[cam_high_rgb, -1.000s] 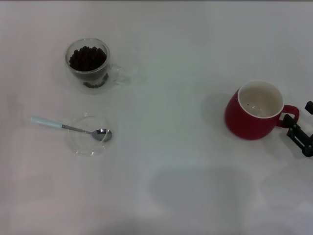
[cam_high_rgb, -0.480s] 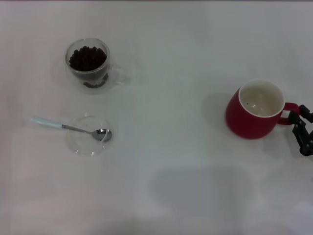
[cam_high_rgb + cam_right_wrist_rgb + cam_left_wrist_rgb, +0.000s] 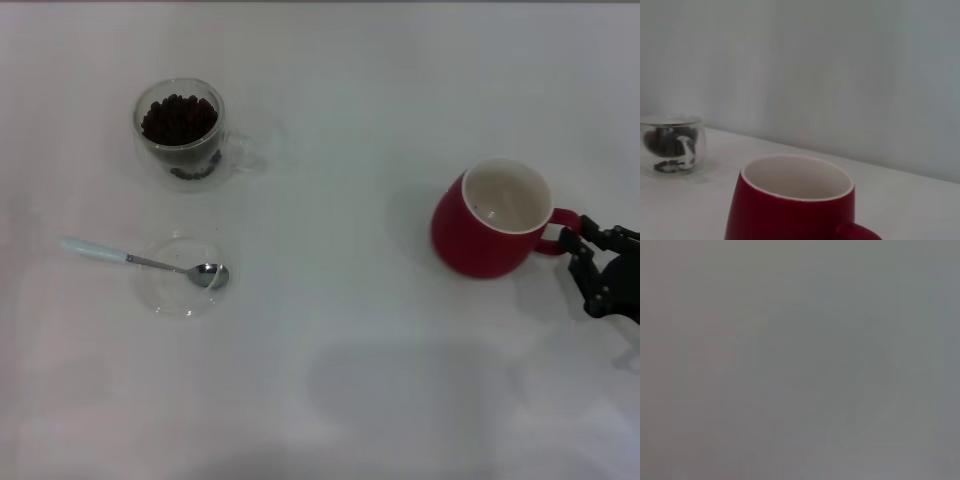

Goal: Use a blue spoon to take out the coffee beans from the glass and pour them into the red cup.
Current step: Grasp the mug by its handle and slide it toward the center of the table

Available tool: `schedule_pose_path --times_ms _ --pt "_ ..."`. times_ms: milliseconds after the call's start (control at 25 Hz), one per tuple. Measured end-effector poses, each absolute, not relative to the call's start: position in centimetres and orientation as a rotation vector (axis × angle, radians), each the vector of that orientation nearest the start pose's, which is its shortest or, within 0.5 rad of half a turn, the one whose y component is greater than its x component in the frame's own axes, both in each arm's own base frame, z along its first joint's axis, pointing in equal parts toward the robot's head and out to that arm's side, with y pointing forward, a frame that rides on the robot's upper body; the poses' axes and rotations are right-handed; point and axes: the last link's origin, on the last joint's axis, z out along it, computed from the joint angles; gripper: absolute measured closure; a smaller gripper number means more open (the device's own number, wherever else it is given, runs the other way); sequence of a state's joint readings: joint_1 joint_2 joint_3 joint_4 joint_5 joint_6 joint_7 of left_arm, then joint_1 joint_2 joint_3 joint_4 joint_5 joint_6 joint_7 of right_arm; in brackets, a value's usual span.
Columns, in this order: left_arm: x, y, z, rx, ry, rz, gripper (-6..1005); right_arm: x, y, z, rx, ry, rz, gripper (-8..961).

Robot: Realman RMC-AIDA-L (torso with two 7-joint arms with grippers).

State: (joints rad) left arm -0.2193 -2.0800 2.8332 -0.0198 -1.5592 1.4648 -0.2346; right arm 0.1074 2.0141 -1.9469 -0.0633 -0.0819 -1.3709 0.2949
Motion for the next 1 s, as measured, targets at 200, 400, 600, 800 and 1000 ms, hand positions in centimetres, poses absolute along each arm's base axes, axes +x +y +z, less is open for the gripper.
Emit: schedule_pose_path --times_ms 200,400,600,800,1000 --pt "-40.3 22.9 4.7 -1.285 -0.535 -0.619 374 38.5 18.6 -3.5 -2.061 0.533 0.572 772" --pt "-40.3 22.9 4.7 -1.285 -0.535 -0.619 374 37.8 18.9 -3.9 -2.093 0.508 0.599 769" --pt "-40.3 22.9 4.7 -1.285 -0.533 -0.621 374 37.0 19.3 -4.5 -2.138 0.478 0.623 765" --pt "-40.3 22.7 4.7 -1.283 -0.534 -0.619 375 35.5 19.5 -5.5 -2.195 0.436 0.675 762" --pt "-40.4 22.6 4.6 -1.285 -0.536 -0.618 375 34.3 19.6 -6.5 -2.256 0.398 0.709 759"
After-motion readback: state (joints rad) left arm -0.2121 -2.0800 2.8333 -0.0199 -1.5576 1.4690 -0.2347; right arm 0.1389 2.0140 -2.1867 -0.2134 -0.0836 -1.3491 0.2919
